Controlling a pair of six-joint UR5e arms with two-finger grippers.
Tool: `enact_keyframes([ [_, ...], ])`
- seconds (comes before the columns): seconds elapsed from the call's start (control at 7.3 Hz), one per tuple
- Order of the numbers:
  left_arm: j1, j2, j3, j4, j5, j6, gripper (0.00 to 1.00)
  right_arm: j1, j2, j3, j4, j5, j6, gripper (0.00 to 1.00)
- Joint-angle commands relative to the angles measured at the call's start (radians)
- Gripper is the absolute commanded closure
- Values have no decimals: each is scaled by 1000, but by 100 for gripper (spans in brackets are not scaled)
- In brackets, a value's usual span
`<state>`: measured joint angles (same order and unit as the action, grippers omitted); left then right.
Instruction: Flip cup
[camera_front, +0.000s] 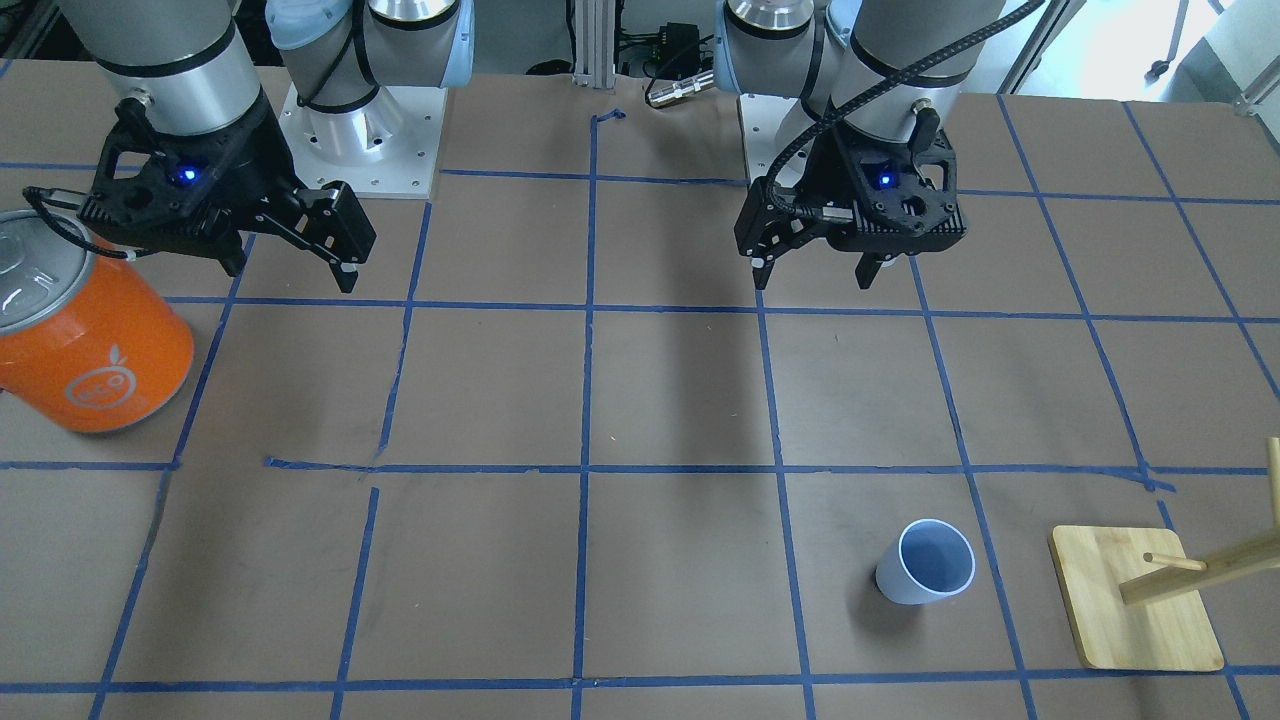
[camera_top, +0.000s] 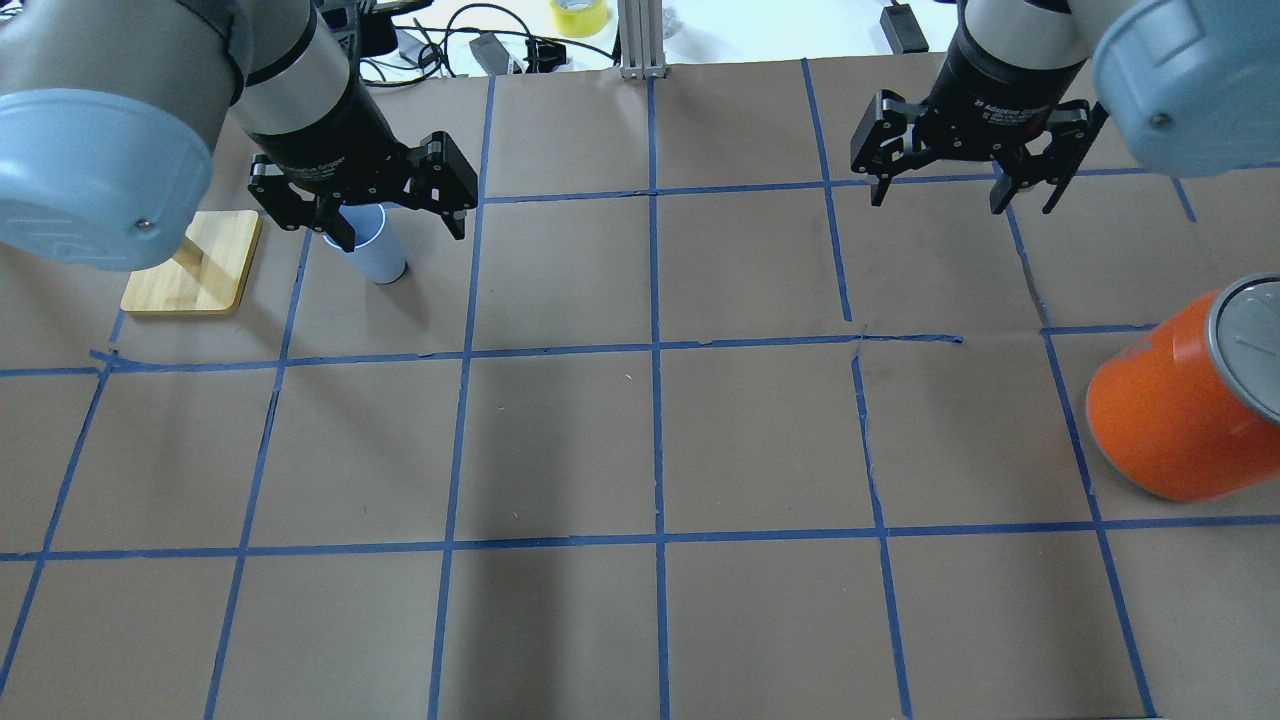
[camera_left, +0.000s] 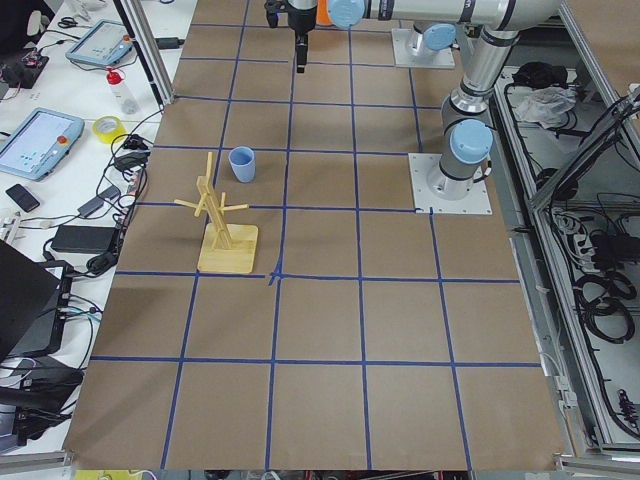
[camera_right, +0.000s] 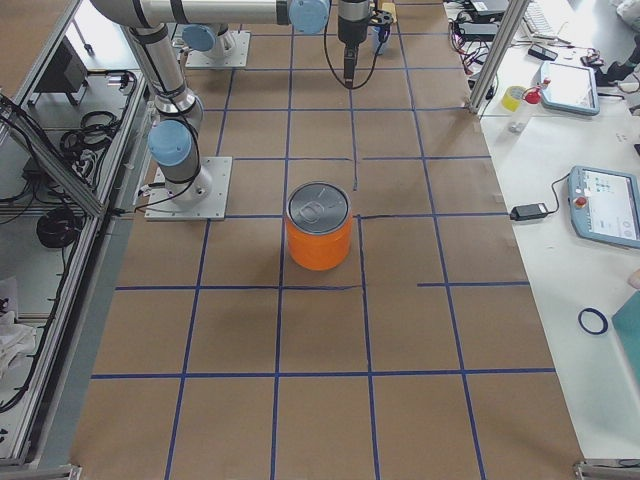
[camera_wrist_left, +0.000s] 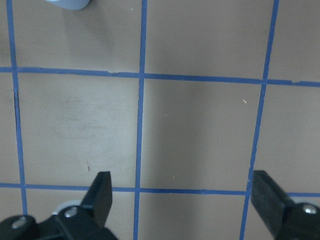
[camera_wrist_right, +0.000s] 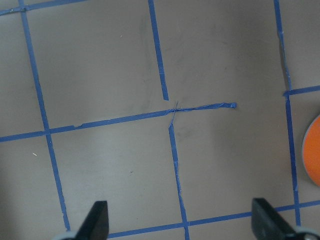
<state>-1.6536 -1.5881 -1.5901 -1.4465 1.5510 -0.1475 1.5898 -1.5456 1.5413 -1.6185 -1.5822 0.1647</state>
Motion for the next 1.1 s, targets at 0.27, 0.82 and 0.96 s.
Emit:
enact_keyframes([
  [0.27,0,-3,-13,12,47,-1,0,19,-8,-9,34,5,-4,0],
  [0.82,-2,-1,-17,8,49,0,0,21,-7,-7,34,16,-1,0],
  [0.96,-2,-3,-17,8,49,-1,0,21,-7,-7,34,16,-1,0],
])
